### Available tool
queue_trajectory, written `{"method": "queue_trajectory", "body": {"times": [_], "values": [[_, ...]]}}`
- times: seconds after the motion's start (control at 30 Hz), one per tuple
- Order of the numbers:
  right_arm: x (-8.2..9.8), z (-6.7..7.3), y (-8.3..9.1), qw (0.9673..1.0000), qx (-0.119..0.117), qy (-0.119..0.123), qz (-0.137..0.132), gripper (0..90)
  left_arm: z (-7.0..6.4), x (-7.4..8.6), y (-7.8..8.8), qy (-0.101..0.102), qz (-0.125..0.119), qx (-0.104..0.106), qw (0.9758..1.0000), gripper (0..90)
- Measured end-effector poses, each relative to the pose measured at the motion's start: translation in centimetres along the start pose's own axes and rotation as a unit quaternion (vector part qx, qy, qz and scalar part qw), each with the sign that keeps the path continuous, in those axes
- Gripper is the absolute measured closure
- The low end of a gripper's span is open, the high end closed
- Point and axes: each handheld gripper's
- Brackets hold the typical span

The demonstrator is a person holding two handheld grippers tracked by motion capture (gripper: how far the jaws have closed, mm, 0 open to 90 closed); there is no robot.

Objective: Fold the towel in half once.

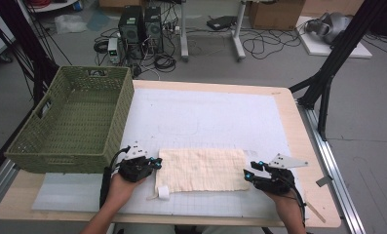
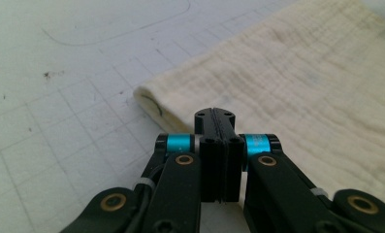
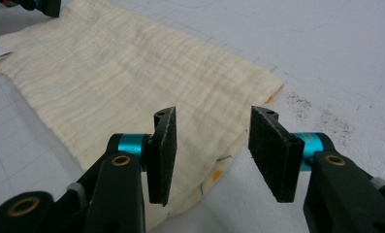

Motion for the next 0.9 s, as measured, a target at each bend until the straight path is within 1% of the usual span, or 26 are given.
{"method": "queue_trajectory", "body": {"times": [0.13,0.17,0.2,0.23,0.27,0.3,0.37,0.4,0.43,0.47,0.5,0.53,0.6,0.67,0.73,0.8,0.83,0.9], "values": [[-0.4,0.4,-0.7,0.9999,0.006,0.004,0.007,52.4,0.0,-0.1,0.3,-0.003,-0.012,-0.001,0.9999,89.0],[-0.5,0.5,-0.9,0.9999,0.01,0.004,0.008,52.5,0.0,-0.2,0.3,0.001,-0.022,0.003,0.9997,89.1],[-0.7,0.5,-1.1,0.9997,0.02,0.005,0.01,52.6,0.0,-0.2,0.4,0.002,-0.028,0.005,0.9996,89.1],[-0.8,0.4,-1.2,0.9997,0.023,0.004,0.011,52.5,0.0,-0.2,0.4,0.003,-0.033,0.005,0.9994,89.1],[-0.9,0.4,-1.5,0.9996,0.026,-0.003,0.011,51.2,0.0,-0.3,0.5,0.003,-0.038,0.006,0.9992,89.1],[-1.0,0.3,-1.8,0.9995,0.025,-0.01,0.015,49.6,0.0,-0.3,0.5,0.008,-0.047,0.009,0.9988,89.2],[-1.0,0.2,-2.8,0.999,0.012,-0.025,0.036,48.9,0.1,-0.3,0.7,0.012,-0.055,0.011,0.9984,89.2],[-1.0,0.2,-3.3,0.9982,0.013,-0.027,0.052,52.6,0.2,-0.3,0.8,0.013,-0.058,0.012,0.9982,89.2],[-0.9,0.3,-3.7,0.9974,0.019,-0.024,0.065,59.3,0.2,-0.3,0.9,0.016,-0.063,0.012,0.9978,89.2],[-0.8,0.5,-4.0,0.9967,0.025,-0.021,0.074,69.1,0.3,-0.3,0.9,0.018,-0.068,0.011,0.9975,89.2],[-0.8,0.5,-3.9,0.997,0.035,-0.012,0.067,78.6,0.4,-0.3,1.0,0.022,-0.074,0.013,0.9969,89.3],[-0.9,0.5,-3.8,0.9975,0.038,-0.007,0.06,83.4,0.4,-0.3,1.1,0.024,-0.078,0.013,0.9965,89.4],[-1.1,0.6,-3.6,0.9981,0.037,0.001,0.049,85.6,0.4,-0.4,1.2,0.024,-0.091,0.015,0.9954,89.4],[-1.3,0.8,-3.6,0.9981,0.044,0.009,0.043,85.8,0.5,-0.6,1.1,0.022,-0.095,0.013,0.9952,89.3],[-1.5,0.9,-3.7,0.9975,0.059,0.011,0.038,85.7,0.8,-0.6,1.0,0.023,-0.091,0.0,0.9956,89.4],[-1.6,0.9,-3.7,0.9967,0.068,0.008,0.043,85.4,1.1,-0.5,0.8,0.03,-0.089,-0.012,0.9955,89.4],[-1.7,0.9,-3.8,0.9961,0.076,0.011,0.043,85.4,1.3,-0.5,0.7,0.034,-0.089,-0.015,0.9953,89.4],[-1.7,1.0,-4.0,0.9952,0.086,0.011,0.046,85.4,1.5,-0.5,0.4,0.036,-0.076,-0.019,0.9963,89.4]]}}
Point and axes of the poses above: each handheld gripper's, and its own axes: y roughly backward along the jaws, x roughly out of its underside, z roughly to its left, and after that the axes turned 14 degrees about x, right-handed
